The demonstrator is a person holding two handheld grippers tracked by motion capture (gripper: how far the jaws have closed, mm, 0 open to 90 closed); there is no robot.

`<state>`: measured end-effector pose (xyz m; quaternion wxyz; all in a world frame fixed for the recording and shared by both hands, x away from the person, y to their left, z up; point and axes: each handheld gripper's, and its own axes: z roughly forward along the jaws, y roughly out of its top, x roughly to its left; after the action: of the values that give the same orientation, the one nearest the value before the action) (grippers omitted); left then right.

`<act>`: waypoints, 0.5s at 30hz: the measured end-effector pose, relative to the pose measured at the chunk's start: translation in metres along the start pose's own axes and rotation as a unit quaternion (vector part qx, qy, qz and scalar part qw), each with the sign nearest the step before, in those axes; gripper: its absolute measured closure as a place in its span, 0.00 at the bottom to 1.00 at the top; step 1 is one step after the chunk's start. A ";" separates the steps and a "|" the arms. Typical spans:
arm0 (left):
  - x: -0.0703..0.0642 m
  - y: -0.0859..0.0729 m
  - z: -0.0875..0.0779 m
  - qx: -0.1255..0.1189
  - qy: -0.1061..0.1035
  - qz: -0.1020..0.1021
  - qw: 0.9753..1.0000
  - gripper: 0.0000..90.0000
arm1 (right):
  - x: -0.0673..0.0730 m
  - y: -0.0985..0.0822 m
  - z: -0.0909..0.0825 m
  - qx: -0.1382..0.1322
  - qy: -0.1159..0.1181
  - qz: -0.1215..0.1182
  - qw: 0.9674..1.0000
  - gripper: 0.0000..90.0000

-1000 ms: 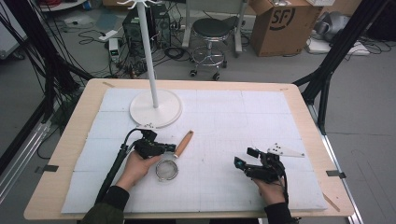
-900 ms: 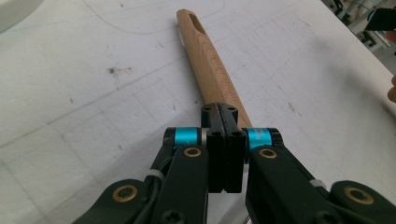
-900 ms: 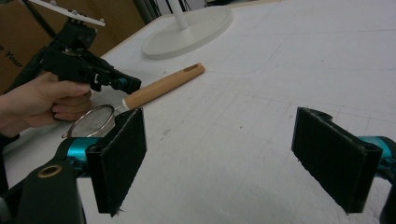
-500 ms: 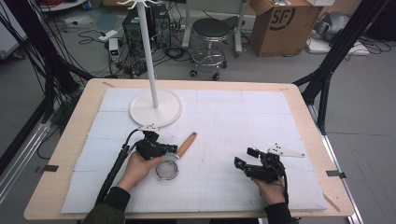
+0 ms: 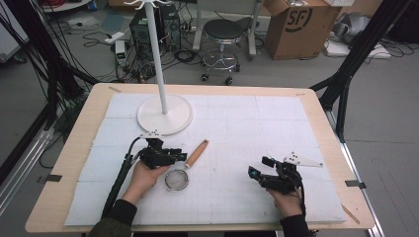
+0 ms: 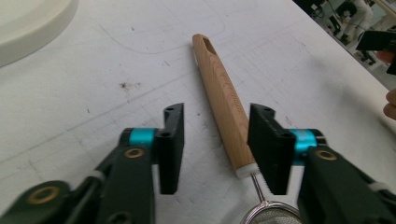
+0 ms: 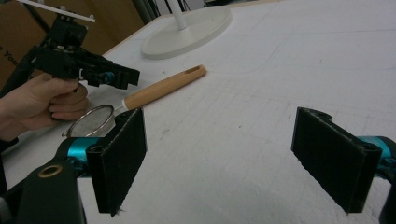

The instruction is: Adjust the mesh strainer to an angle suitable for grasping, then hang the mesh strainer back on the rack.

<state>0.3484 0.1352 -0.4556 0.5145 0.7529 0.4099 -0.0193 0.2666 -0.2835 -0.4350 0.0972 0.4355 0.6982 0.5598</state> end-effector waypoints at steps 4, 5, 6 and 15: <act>-0.002 0.000 -0.002 -0.003 -0.006 -0.002 1.000 0.47 | 0.001 0.000 -0.001 0.001 -0.001 0.001 1.000 0.19; -0.003 0.000 -0.002 -0.001 -0.005 0.000 1.000 0.45 | 0.001 0.000 0.000 0.000 -0.001 -0.001 1.000 0.19; -0.005 0.000 -0.003 -0.001 -0.005 0.003 1.000 0.43 | 0.001 0.000 -0.001 0.001 -0.001 -0.001 1.000 0.19; -0.020 0.002 -0.005 0.005 -0.018 0.002 1.000 0.48 | 0.000 0.000 -0.002 -0.001 0.002 -0.001 1.000 0.19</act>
<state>0.3346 0.1269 -0.4428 0.5178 0.7559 0.3991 -0.0342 0.2653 -0.2842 -0.4343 0.0974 0.4337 0.6981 0.5613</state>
